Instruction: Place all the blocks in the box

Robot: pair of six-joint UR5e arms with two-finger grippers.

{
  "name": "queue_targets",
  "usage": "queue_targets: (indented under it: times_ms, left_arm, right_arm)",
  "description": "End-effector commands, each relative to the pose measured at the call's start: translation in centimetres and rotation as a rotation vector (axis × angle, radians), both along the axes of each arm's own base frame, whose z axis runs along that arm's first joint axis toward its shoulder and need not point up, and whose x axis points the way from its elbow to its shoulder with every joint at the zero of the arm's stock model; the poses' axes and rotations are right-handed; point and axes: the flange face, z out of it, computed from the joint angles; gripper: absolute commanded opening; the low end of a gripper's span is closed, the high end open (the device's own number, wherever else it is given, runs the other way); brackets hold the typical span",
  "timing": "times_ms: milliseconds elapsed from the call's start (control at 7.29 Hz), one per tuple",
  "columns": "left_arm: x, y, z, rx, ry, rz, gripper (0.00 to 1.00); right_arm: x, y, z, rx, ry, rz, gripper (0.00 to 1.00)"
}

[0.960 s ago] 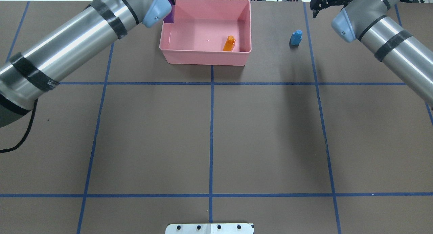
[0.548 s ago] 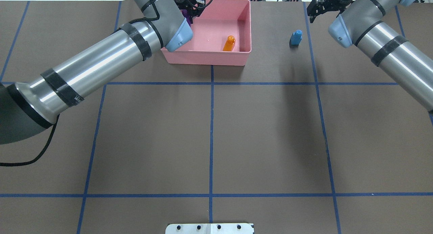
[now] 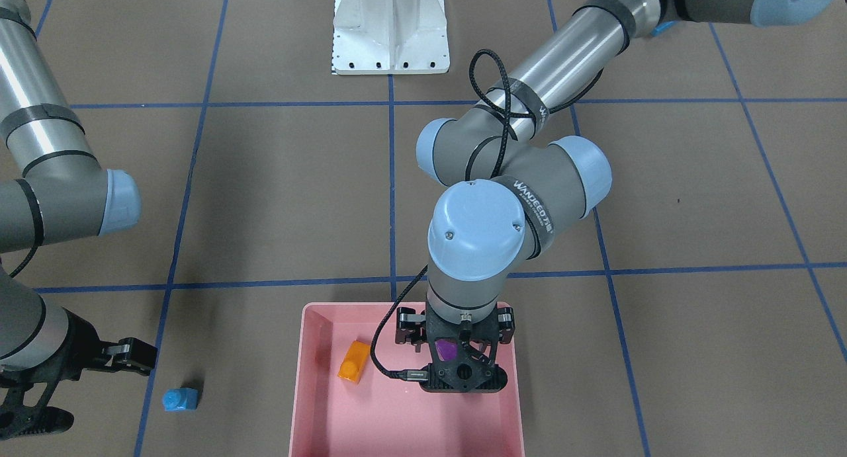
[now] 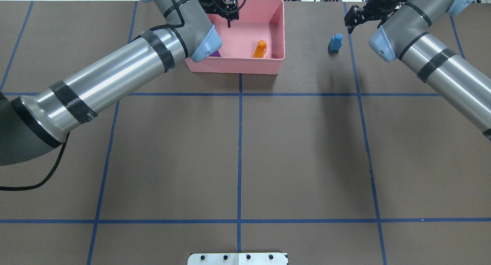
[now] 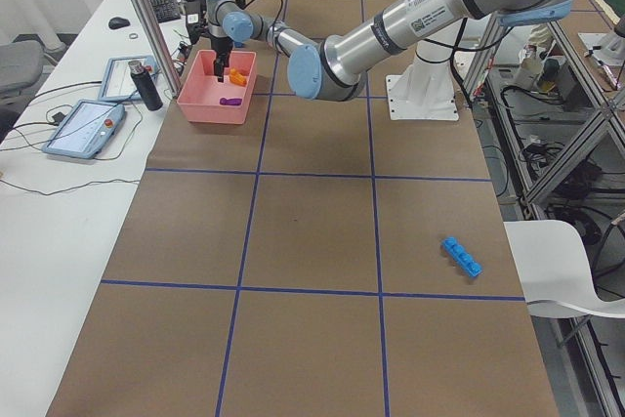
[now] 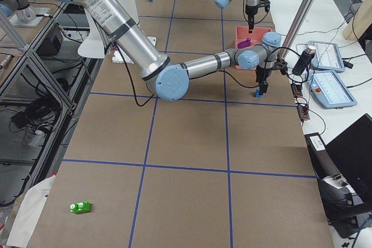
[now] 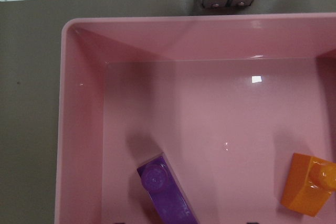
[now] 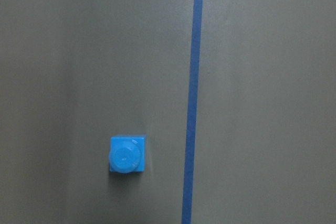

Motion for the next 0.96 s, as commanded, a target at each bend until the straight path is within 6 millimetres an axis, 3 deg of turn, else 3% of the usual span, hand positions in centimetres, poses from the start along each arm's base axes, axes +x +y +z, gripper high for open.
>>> queue_targets:
  times_ms: [0,137,411,685,823]
  left_arm:
    - [-0.1,0.4,-0.8,0.012,0.014,0.001,1.00]
    - [0.0,0.5,-0.9,0.014,0.015,0.003,1.00]
    - [0.1,0.7,-1.1,0.014,0.019,0.001,1.00]
    - [0.0,0.7,-1.2,0.015,0.021,0.000,1.00]
    - [0.1,0.8,-1.1,0.015,0.020,0.003,1.00]
  right_arm:
    - [-3.7,0.4,3.0,-0.012,-0.027,0.038,1.00]
    - [-5.3,-0.4,3.8,0.025,-0.027,0.103,1.00]
    - [-7.0,-1.8,2.4,0.026,-0.022,0.148,0.99]
    - [-9.4,-0.8,2.3,0.042,-0.005,0.156,0.96]
    - [-10.2,-0.4,3.0,0.049,-0.011,0.146,0.78]
